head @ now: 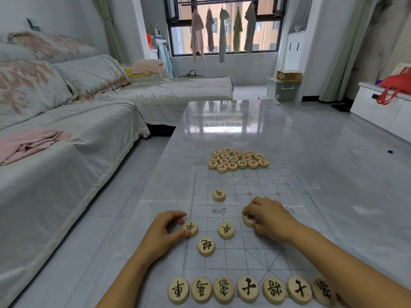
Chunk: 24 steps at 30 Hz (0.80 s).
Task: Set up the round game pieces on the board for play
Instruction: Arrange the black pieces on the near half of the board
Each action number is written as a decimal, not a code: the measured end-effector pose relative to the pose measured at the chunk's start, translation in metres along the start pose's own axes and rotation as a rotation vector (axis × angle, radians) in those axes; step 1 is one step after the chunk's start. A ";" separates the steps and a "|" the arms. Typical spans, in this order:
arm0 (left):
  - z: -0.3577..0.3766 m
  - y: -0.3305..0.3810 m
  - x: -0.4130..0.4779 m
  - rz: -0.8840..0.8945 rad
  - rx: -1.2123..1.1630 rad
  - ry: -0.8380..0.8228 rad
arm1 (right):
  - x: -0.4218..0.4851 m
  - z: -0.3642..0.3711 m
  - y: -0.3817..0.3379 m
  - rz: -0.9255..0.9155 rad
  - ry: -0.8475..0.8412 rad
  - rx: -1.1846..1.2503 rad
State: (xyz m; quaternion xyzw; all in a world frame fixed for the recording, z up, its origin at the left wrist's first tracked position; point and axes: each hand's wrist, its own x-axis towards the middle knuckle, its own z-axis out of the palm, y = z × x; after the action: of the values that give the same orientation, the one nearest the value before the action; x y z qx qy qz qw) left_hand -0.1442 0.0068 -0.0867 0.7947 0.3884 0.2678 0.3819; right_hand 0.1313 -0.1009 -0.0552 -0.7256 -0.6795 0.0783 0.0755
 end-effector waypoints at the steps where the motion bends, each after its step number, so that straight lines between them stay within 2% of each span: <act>1: 0.000 0.000 0.000 -0.003 -0.006 0.006 | -0.008 -0.001 0.001 -0.045 -0.023 0.002; 5: 0.001 -0.001 0.000 -0.005 -0.012 0.007 | -0.036 -0.004 0.005 -0.100 -0.033 0.061; 10: 0.001 -0.001 0.000 -0.011 -0.004 0.014 | -0.047 -0.006 -0.001 0.201 0.031 0.211; 12: 0.001 -0.001 0.000 -0.017 -0.005 0.018 | -0.046 -0.003 -0.008 0.240 0.024 0.203; 24: 0.001 0.002 -0.001 -0.023 -0.014 0.019 | -0.043 -0.001 -0.003 0.206 0.035 0.237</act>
State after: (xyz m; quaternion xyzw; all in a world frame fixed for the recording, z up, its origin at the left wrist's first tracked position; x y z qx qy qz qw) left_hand -0.1433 0.0050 -0.0859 0.7849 0.3992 0.2739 0.3867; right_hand 0.1254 -0.1435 -0.0530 -0.7787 -0.5861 0.1524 0.1642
